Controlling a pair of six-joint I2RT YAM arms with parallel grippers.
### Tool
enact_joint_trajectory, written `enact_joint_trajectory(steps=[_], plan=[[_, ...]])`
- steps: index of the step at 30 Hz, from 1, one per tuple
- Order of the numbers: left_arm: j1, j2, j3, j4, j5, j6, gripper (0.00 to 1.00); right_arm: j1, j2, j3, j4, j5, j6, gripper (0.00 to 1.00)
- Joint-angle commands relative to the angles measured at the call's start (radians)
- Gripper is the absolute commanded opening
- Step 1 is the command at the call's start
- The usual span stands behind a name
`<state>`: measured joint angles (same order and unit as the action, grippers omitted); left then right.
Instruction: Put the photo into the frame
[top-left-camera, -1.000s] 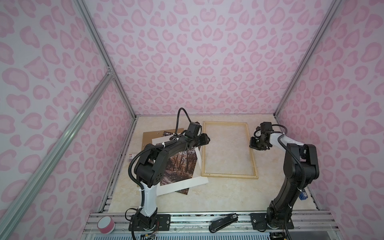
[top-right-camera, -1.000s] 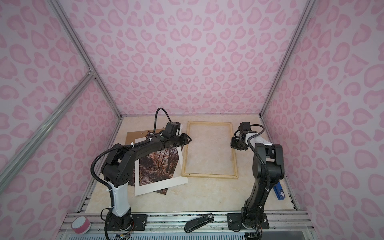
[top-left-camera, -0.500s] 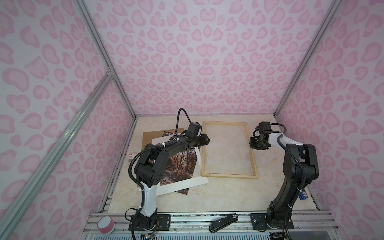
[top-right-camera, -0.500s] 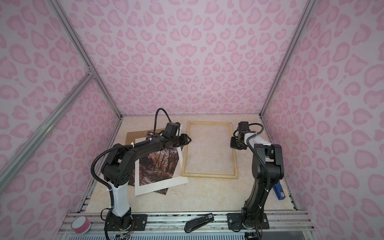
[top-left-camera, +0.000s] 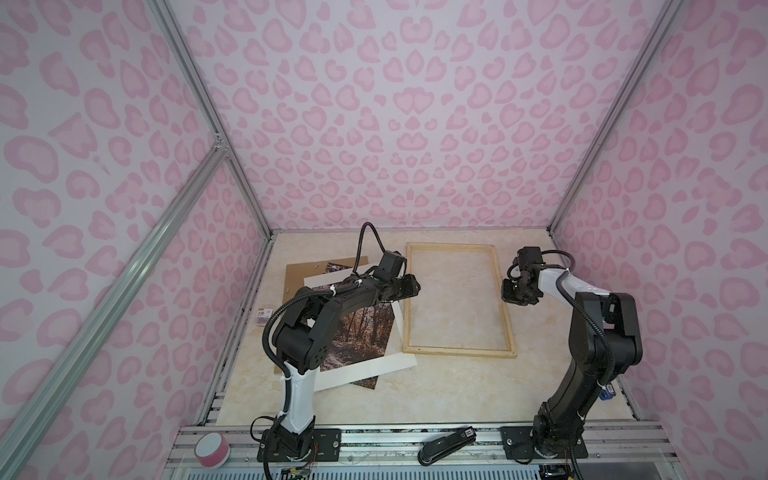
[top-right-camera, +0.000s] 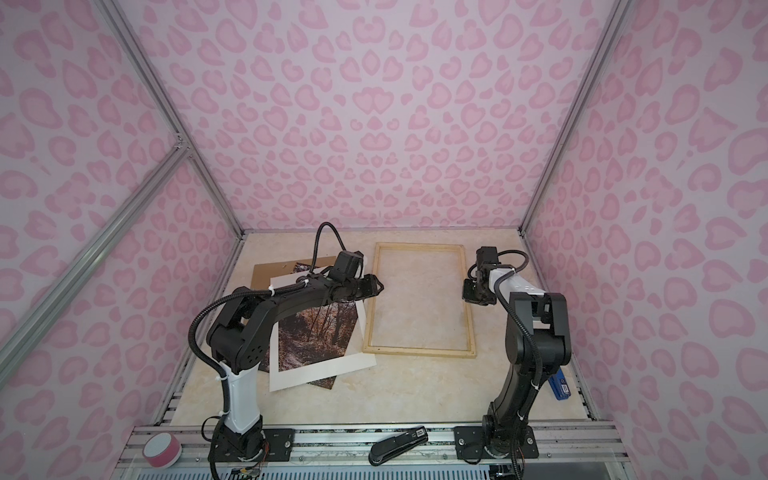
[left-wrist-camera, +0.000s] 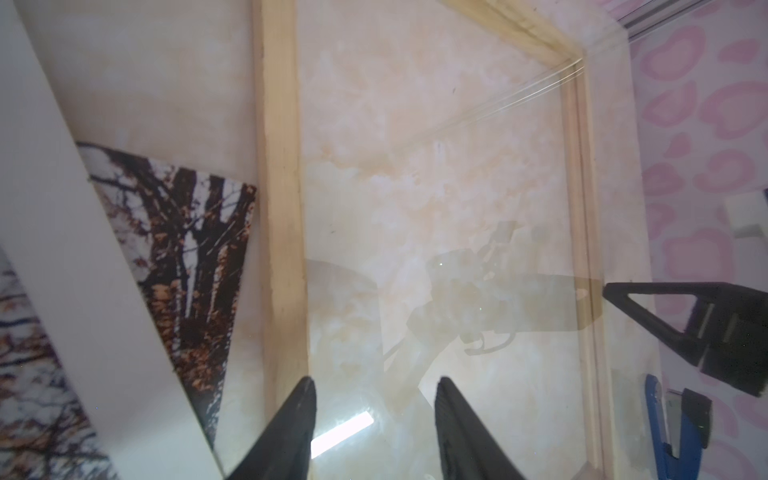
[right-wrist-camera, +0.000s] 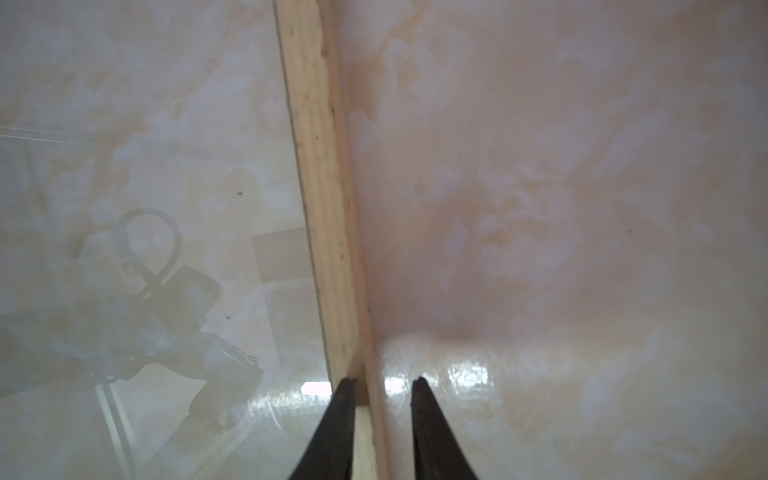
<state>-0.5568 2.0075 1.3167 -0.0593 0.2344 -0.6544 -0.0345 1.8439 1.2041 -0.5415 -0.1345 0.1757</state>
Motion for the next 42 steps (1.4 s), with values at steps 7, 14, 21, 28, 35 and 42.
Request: enact_joint_trajectory(steps=[7, 14, 21, 28, 35, 42], plan=[[-0.005, -0.012, -0.033, 0.004, -0.012, -0.013, 0.49, 0.037, 0.006, -0.094, -0.105, 0.057, 0.007, 0.24], [-0.007, -0.018, -0.031, 0.002, -0.003, -0.004, 0.49, 0.037, -0.046, -0.148, -0.068, -0.001, 0.014, 0.24], [-0.021, -0.053, -0.043, -0.016, -0.071, 0.01, 0.43, 0.037, -0.118, -0.169, -0.015, -0.029, 0.062, 0.32], [-0.044, -0.125, -0.062, -0.067, -0.209, 0.038, 0.46, 0.038, -0.164, -0.172, -0.007, 0.004, 0.077, 0.36], [-0.076, -0.101, -0.028, -0.134, -0.284, 0.048, 0.45, 0.038, -0.151, -0.197, -0.008, 0.016, 0.066, 0.3], [-0.098, -0.066, -0.004, -0.189, -0.339, 0.046, 0.44, 0.037, -0.112, -0.173, 0.008, 0.026, 0.064, 0.27]])
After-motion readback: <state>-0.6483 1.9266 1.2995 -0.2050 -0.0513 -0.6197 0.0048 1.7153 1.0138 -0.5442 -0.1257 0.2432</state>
